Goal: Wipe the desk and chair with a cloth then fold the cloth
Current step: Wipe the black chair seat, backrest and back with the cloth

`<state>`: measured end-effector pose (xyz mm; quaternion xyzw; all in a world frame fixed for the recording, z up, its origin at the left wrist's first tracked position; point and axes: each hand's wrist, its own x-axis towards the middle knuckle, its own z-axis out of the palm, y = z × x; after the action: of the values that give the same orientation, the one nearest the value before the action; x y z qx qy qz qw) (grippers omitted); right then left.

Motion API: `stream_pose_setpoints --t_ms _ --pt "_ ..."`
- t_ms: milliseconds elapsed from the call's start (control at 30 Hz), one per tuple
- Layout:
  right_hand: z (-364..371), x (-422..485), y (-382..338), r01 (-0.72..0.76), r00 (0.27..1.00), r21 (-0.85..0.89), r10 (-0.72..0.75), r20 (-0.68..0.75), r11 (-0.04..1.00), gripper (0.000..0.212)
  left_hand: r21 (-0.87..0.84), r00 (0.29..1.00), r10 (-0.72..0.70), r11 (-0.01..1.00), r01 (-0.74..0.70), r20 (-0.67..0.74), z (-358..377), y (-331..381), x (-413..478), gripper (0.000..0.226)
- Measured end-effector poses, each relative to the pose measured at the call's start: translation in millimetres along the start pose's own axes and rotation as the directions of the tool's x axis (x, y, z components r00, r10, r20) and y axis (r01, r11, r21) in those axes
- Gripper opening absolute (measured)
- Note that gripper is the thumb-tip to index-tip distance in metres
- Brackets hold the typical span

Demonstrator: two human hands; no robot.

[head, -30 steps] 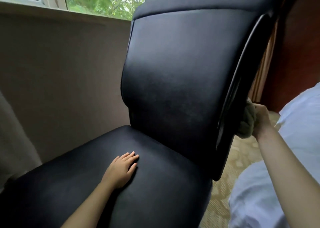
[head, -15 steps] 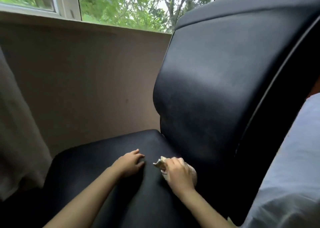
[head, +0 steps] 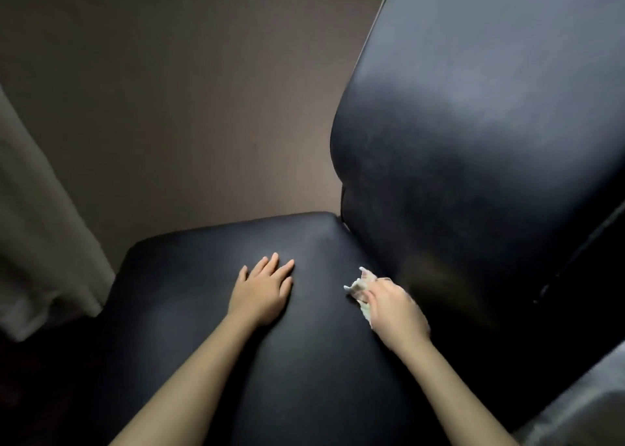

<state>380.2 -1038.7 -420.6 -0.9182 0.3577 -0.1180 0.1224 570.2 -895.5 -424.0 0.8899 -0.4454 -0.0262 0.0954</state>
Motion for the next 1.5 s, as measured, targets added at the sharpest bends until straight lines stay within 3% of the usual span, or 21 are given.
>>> stream_pose_setpoints --t_ms 133,300,467,567,767,967,1200,1500 --pt "-0.8 -10.0 7.3 0.039 0.999 0.049 -0.039 -0.012 0.998 0.042 -0.002 1.0 0.001 1.0 -0.001 0.006 1.7 1.6 14.0 0.047" --pt "3.8 61.2 -20.4 -0.032 0.984 -0.322 0.087 0.157 0.946 0.075 -0.016 1.0 0.021 1.0 -0.021 -0.01 3.5 -0.2 24.4 0.047" --pt "8.8 101.7 -36.4 -0.149 0.982 -0.155 0.165 0.096 0.977 0.064 -0.013 0.999 0.017 1.0 -0.017 -0.027 4.9 -1.3 30.3 0.046" --pt "10.8 102.6 -33.4 -0.101 0.994 -0.18 0.108 0.031 0.978 0.063 -0.029 0.999 0.014 0.999 -0.015 -0.037 3.5 -3.8 36.6 0.045" --pt "18.2 82.0 -35.9 -0.084 0.993 0.047 0.088 -0.077 0.995 0.046 -0.022 0.996 -0.058 0.998 0.06 0.072 1.1 1.3 30.3 0.046" --pt "14.4 49.1 -48.6 -0.178 0.972 -0.121 0.155 -0.176 0.977 0.048 -0.041 0.911 -0.395 0.915 0.402 0.118 -10.1 14.0 -5.4 0.053" --pt "14.3 78.1 -20.7 -0.024 0.979 -0.178 -0.012 -0.202 0.984 0.037 -0.029 0.936 -0.352 0.935 0.353 0.02 -1.7 7.6 7.6 0.063" --pt "23.0 101.1 -38.5 0.039 0.992 -0.128 -0.054 -0.113 0.991 0.031 -0.064 0.942 -0.327 0.944 0.323 -0.069 8.7 -2.3 22.0 0.062"
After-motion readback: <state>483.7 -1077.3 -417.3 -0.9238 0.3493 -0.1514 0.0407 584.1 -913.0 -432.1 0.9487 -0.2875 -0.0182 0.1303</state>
